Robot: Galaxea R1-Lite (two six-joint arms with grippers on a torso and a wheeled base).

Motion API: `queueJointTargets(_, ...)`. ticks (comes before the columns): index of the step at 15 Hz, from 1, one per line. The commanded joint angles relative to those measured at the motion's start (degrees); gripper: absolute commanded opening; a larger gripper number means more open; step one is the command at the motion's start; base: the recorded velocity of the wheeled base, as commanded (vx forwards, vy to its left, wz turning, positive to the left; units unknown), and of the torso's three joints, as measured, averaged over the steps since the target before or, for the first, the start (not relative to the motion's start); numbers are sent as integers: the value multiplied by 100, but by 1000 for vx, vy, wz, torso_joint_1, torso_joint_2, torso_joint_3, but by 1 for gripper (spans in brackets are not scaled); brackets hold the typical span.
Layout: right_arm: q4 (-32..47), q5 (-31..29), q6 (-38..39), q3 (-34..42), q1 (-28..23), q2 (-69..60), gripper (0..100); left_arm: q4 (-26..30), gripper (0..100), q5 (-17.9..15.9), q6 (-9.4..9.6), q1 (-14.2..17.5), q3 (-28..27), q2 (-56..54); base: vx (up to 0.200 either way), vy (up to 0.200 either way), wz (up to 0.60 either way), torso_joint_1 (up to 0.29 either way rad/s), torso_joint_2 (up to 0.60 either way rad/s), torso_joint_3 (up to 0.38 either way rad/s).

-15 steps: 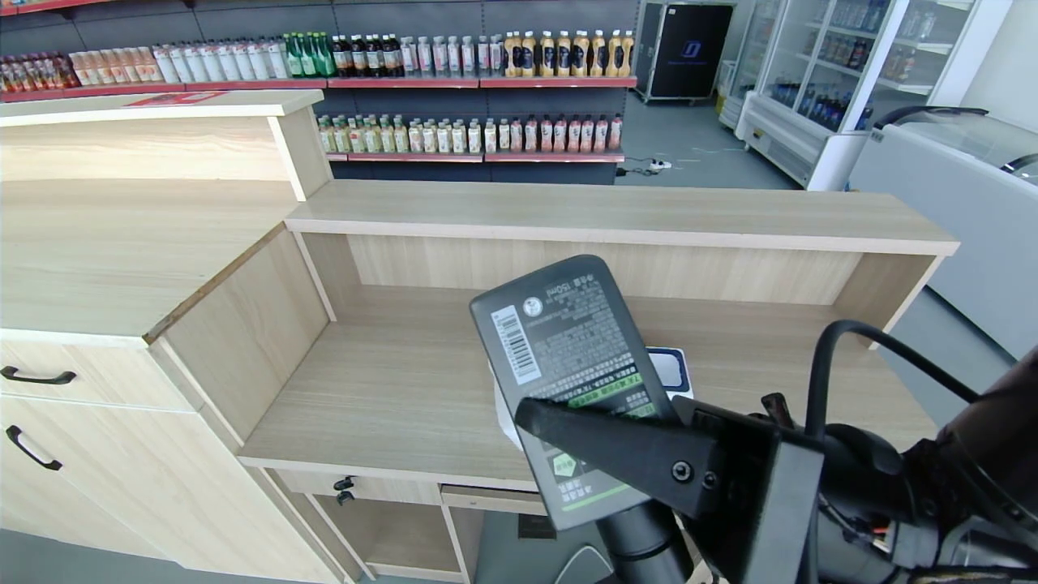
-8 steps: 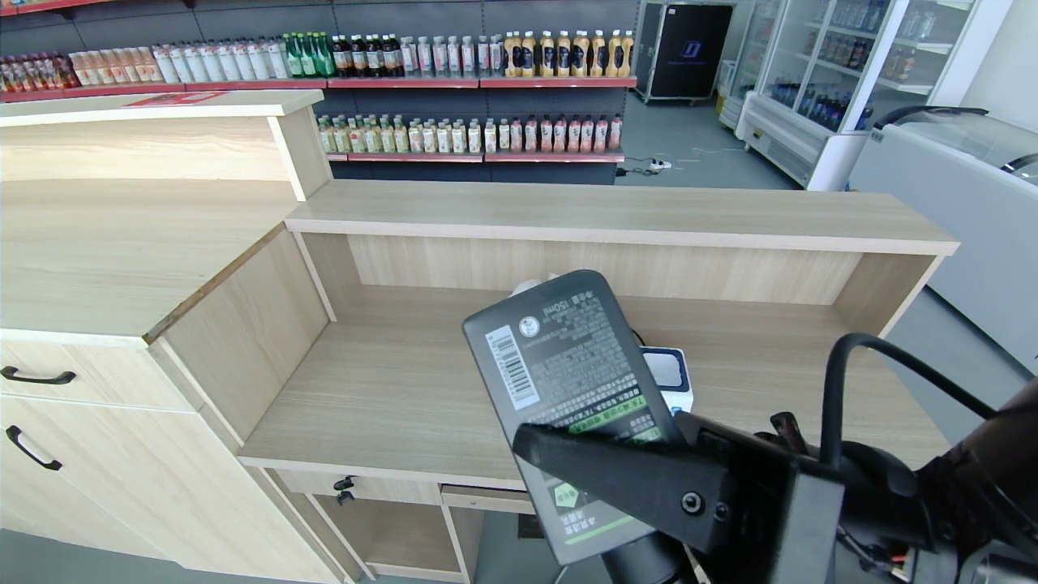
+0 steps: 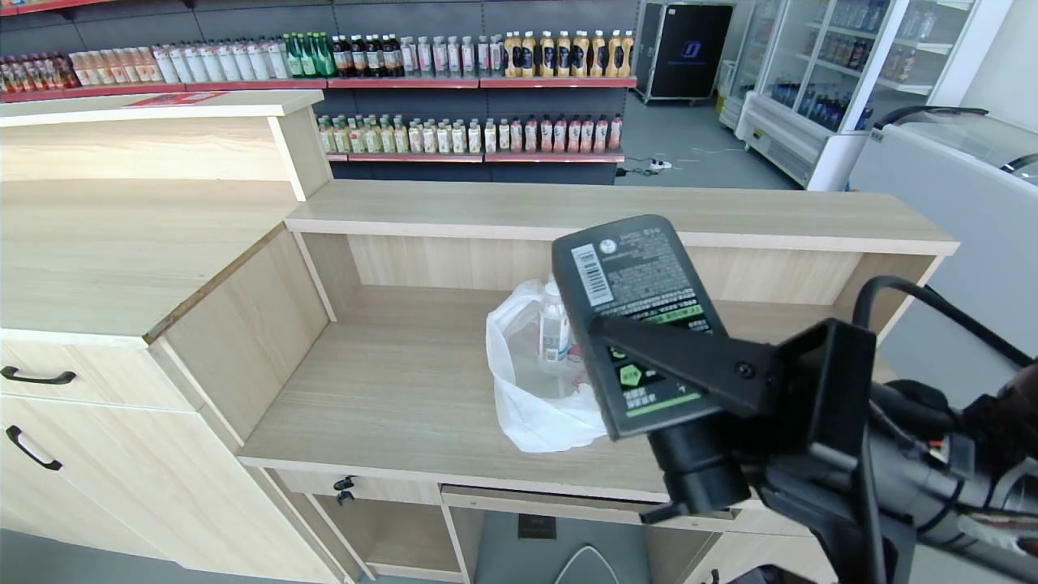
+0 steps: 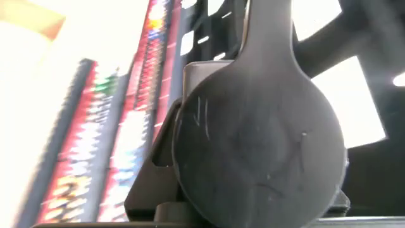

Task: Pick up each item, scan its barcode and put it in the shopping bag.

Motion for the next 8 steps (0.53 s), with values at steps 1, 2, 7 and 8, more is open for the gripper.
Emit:
queueJointTargets(1, 915, -276, 1755, -78, -1972, -791, 0, -1, 100, 3, -7, 1, -4, 0, 0, 0, 0, 0, 0, 0)
queueJointTargets(2, 1222, -276, 2582, -43, -2894, -1125, 0, -1, 100, 3, 2, 1, -4, 0, 0, 0, 0, 0, 0, 0)
queueJointTargets(7, 3648, -179, 6897, 177, -6436, -1696, 0, -1, 100, 3, 2, 1, 5, 0, 0, 0, 0, 0, 0, 0)
queueJointTargets(8, 3920, -179, 6985, 230, -6498, -1688, 0, -1, 100, 3, 2, 1, 5, 0, 0, 0, 0, 0, 0, 0)
